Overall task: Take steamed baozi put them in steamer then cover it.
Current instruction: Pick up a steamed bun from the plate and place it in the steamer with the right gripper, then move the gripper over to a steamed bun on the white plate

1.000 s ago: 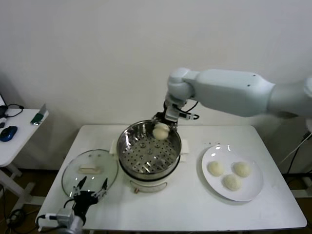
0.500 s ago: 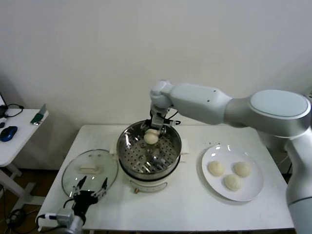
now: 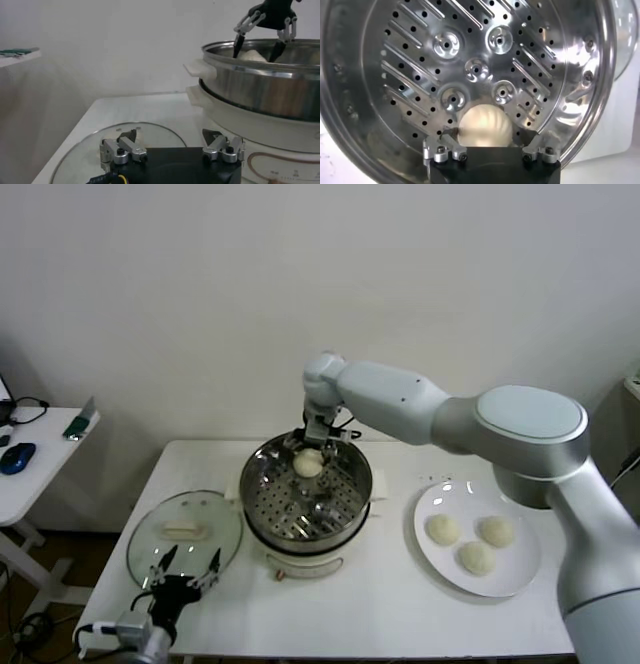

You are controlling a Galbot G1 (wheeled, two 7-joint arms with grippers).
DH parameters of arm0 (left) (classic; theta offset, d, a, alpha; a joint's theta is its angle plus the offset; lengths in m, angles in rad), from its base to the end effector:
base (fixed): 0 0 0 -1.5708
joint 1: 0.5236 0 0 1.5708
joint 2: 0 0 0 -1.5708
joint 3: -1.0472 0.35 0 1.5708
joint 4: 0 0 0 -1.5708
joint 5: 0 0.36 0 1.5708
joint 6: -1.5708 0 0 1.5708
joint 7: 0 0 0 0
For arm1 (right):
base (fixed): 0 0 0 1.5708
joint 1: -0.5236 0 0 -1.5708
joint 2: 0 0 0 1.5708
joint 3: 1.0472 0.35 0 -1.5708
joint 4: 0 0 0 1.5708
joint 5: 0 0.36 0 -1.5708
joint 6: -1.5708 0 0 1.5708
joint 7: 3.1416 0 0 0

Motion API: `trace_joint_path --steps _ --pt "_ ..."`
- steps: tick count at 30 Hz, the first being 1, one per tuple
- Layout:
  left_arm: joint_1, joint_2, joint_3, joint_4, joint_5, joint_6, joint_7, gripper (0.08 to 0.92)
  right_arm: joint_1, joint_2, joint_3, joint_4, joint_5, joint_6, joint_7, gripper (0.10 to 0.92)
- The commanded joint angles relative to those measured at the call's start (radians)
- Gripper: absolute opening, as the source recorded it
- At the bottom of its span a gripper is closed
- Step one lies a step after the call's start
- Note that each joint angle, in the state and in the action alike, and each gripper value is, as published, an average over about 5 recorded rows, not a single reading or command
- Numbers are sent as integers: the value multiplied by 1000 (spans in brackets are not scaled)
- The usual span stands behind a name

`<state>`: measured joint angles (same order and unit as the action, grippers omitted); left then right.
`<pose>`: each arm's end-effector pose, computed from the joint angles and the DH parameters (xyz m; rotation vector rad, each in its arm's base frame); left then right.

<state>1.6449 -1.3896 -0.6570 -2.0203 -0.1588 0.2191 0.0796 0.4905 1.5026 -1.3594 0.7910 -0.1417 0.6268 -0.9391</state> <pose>0.1629 0.0773 -0.3318 -0.0512 -2.7864 -0.0659 0.6154 0.2019 -0.0990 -2.0127 0.4114 -2.3205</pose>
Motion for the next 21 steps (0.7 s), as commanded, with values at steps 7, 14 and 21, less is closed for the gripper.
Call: trace_joint_path --steps 7,14,21 --pt "-2 -1 9 -6 11 6 2 823 414 -348 -307 365 701 -246 -169 823" --pt "-10 3 17 -2 12 10 3 823 524 -653 -504 475 755 -464 -178 823" --pt "-19 4 19 6 9 11 4 823 483 -903 -592 702 761 -817 10 823"
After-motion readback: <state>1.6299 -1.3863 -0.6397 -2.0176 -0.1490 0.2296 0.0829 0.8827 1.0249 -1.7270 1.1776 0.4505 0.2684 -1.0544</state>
